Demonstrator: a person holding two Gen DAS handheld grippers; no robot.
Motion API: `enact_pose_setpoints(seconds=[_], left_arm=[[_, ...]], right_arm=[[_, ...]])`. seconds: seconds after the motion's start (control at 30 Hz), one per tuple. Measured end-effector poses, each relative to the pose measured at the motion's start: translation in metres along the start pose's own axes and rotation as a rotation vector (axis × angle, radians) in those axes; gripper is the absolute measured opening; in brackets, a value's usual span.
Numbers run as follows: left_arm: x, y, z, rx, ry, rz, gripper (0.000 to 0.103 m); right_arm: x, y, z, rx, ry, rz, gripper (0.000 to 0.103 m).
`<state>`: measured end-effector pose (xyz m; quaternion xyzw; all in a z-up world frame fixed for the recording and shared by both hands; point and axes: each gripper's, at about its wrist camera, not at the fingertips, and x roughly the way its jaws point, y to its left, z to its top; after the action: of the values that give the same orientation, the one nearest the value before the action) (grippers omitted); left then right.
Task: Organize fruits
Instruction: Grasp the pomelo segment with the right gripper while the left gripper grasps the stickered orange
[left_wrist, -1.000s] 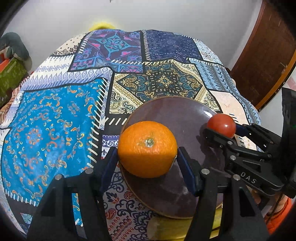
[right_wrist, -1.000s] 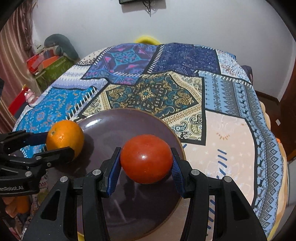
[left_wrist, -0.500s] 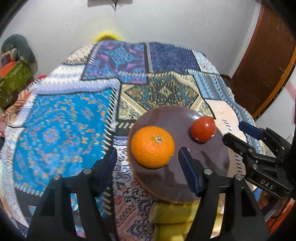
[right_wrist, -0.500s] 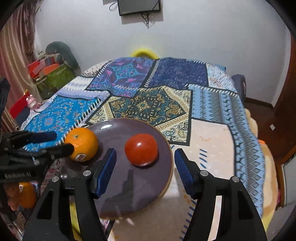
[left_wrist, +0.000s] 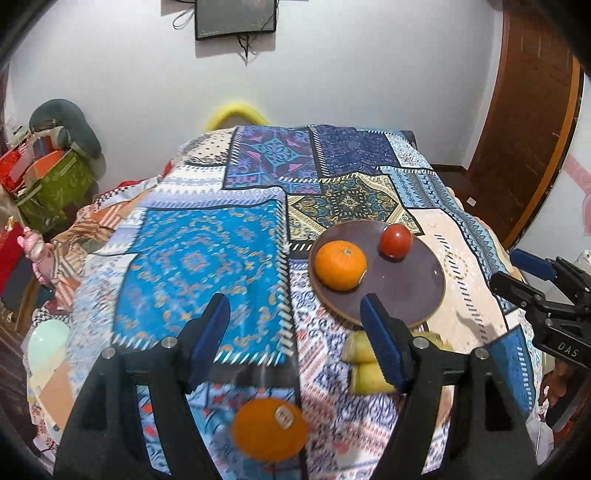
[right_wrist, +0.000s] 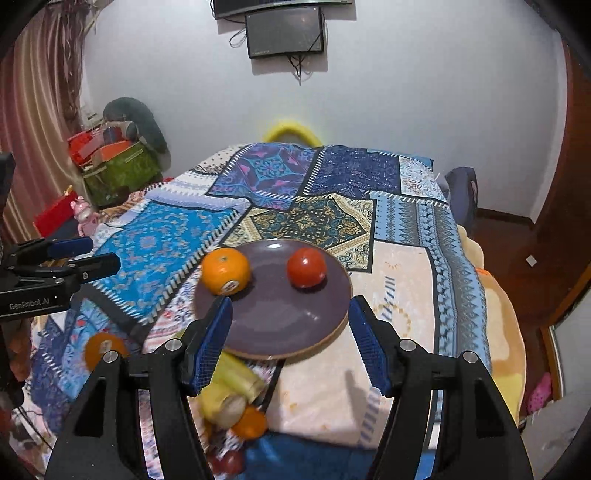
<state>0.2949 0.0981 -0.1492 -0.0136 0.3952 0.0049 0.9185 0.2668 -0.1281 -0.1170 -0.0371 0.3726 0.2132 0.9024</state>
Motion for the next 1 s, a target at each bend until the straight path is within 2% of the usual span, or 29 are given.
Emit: enact_pose_setpoints(seconds=[0.13, 0.33, 0.67, 1.0], left_arm=[[-0.022, 0.014, -0.014, -0.017, -0.025, 0.0, 0.083], [-0.035, 0.031, -0.04, -0.019, -0.017, -0.001, 0.084], [-0.009, 0.053, -0.08, -0.055, 0.076, -0.057, 0.084], [0.021, 0.054, -0.103, -0.073, 0.145, -0.13, 0.084]], right_arm=[[-0.014, 0.013, -0.01, 0.008, 0.004, -0.004, 0.063], [-0.025, 0.028, -0.027, 0.016, 0.016, -0.024, 0.063], [-0.014, 0.057, -0.057, 0.023, 0.1, -0.032, 0.063], [0.014, 0.077, -0.08, -0.008, 0.2, -0.032, 0.063]])
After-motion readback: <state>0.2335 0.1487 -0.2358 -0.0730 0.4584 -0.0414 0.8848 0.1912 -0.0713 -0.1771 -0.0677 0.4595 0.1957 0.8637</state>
